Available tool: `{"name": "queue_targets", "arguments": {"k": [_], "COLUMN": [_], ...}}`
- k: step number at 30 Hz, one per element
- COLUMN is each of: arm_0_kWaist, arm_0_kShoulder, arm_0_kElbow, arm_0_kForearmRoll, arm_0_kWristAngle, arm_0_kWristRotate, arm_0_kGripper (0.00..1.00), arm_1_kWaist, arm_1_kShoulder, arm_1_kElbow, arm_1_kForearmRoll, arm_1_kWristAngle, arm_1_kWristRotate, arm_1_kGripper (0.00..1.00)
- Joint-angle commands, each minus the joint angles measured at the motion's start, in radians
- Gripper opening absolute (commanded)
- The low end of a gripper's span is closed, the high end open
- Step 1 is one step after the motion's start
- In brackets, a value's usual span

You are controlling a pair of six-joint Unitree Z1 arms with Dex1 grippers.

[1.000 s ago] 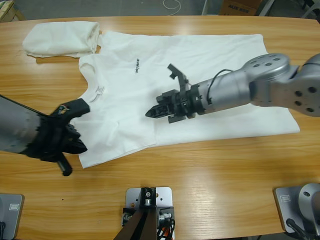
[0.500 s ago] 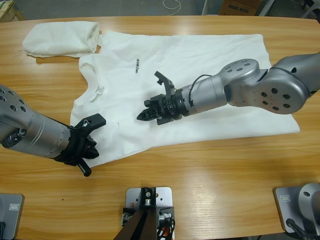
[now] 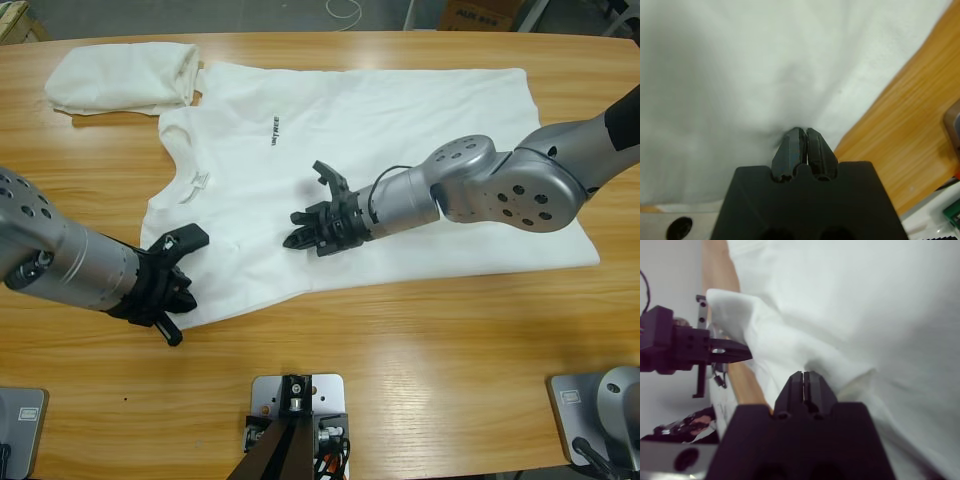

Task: Fold clothes

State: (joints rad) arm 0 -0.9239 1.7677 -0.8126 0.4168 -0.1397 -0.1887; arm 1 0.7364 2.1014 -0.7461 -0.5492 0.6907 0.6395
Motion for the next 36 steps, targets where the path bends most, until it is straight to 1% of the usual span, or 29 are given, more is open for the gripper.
{"name": "queue_targets", "arguments": {"k": [1, 5, 9, 11, 13, 15, 17, 21, 24, 29, 32, 36], "arm_0_kWaist": [0.114, 0.134, 0.135, 0.154, 0.182, 0.200, 0.202, 0.202, 0.202, 0.227, 0.273, 0.412], "arm_0_kShoulder": [-0.032, -0.048, -0.081, -0.148, -0.251, -0.293, -0.240, -0.113, -0.070, -0.008, 0.014, 0.027], "arm_0_kElbow": [0.052, 0.055, 0.059, 0.047, 0.026, -0.012, -0.026, 0.007, 0.001, 0.050, 0.066, 0.079], "arm_0_kForearmRoll": [-0.009, -0.009, 0.001, 0.019, 0.017, 0.013, 0.002, -0.100, -0.124, -0.165, -0.167, -0.220], "arm_0_kWristAngle": [-0.019, -0.042, -0.040, -0.031, -0.015, -0.004, -0.008, -0.048, -0.084, -0.083, -0.065, -0.028], "arm_0_kWristRotate": [-0.008, -0.008, -0.010, -0.021, -0.036, -0.049, -0.049, -0.052, -0.052, -0.047, -0.034, 0.012], "arm_0_kGripper": [0.000, 0.000, 0.000, 0.000, 0.000, 0.000, 0.000, 0.000, 0.000, 0.000, 0.000, 0.000], "arm_1_kWaist": [0.009, 0.009, 0.009, 0.009, 0.011, 0.011, 0.012, 0.012, 0.012, 0.012, 0.012, 0.012], "arm_1_kShoulder": [0.033, 0.035, 0.034, 0.033, 0.030, 0.028, 0.026, 0.020, 0.016, 0.014, 0.011, -0.011], "arm_1_kElbow": [-0.037, -0.063, -0.079, -0.076, -0.074, -0.073, -0.074, -0.074, -0.071, -0.072, -0.071, -0.068], "arm_1_kForearmRoll": [0.128, 0.181, 0.205, 0.209, 0.213, 0.214, 0.215, 0.218, 0.222, 0.225, 0.229, 0.246], "arm_1_kWristAngle": [-0.117, -0.147, -0.148, -0.148, -0.148, -0.147, -0.146, -0.145, -0.143, -0.141, -0.136, -0.129], "arm_1_kWristRotate": [-0.011, -0.011, -0.016, -0.021, -0.024, -0.024, -0.024, -0.026, -0.027, -0.029, -0.033, -0.038], "arm_1_kGripper": [0.000, 0.000, 0.000, 0.000, 0.000, 0.000, 0.000, 0.000, 0.000, 0.000, 0.000, 0.000]}}
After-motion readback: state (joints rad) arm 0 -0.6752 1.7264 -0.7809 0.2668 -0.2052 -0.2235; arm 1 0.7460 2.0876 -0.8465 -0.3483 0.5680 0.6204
